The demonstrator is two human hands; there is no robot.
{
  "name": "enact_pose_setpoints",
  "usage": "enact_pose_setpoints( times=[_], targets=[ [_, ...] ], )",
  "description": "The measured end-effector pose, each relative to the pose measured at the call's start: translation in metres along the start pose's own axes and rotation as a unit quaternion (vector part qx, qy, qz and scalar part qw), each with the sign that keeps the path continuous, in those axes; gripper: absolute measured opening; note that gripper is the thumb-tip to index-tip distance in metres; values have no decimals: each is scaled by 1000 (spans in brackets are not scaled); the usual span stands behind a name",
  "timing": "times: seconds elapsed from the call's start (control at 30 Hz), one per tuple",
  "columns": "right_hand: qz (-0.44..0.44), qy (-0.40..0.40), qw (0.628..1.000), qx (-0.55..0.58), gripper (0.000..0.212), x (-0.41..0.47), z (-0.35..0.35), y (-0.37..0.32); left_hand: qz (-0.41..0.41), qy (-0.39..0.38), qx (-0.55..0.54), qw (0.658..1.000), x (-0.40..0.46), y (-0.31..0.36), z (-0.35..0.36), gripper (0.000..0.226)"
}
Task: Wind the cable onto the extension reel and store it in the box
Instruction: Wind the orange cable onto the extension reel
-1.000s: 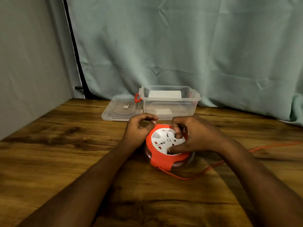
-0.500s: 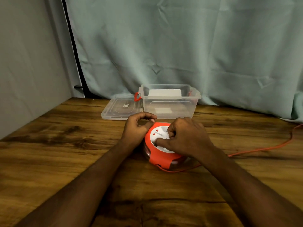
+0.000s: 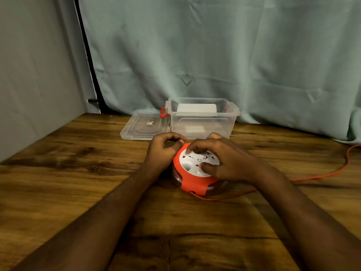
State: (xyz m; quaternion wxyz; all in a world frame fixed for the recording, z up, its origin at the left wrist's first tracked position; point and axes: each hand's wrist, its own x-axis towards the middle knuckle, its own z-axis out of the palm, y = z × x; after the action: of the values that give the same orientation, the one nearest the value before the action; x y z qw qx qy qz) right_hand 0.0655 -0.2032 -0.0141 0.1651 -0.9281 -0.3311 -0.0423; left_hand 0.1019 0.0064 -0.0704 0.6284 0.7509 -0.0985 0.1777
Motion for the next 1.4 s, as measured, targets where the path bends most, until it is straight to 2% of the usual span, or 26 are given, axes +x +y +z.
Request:
enact_pose_setpoints(
  times=[0.07,0.27,0.47,0.7,0.77,0.9,0.93,1.07,1.2,1.3,1.4],
  targets=[
    [-2,-17,1000,2,51,0,-3,0,-2,1,4,1000,0,1,0,15],
    [-10,-70,996,53,71,2,-9,5,-3,-1,10,1000,1,-1,2,13],
    [-4,-45,997,57,82,1,-7,12,-5,-11,12,1000,0,1,3,13],
    [13,-34,989,146,102,-4,-15,20,0,-30,4,1000,-2,7,3,13],
    [22,-22,989,142,93,-5,-15,18,1,-36,1,999,-2,8,3,13],
    [24,4,991,130,49,-3,-9,16,-5,-24,-1,1000,-2,7,2,13],
    [23,21,991,129,44,-3,-4,16,-5,-20,-1,1000,-1,7,2,14],
    [52,139,975,166,50,-3,26,16,5,2,-4,1000,-2,7,1,23],
    [44,258,953,155,31,-7,50,14,-5,19,-10,1000,1,6,2,28],
    [42,277,952,126,17,-10,49,11,-9,29,-11,999,2,4,1,27],
    [71,241,959,131,23,-11,44,11,-19,67,-9,998,4,3,-2,26]
  ],
)
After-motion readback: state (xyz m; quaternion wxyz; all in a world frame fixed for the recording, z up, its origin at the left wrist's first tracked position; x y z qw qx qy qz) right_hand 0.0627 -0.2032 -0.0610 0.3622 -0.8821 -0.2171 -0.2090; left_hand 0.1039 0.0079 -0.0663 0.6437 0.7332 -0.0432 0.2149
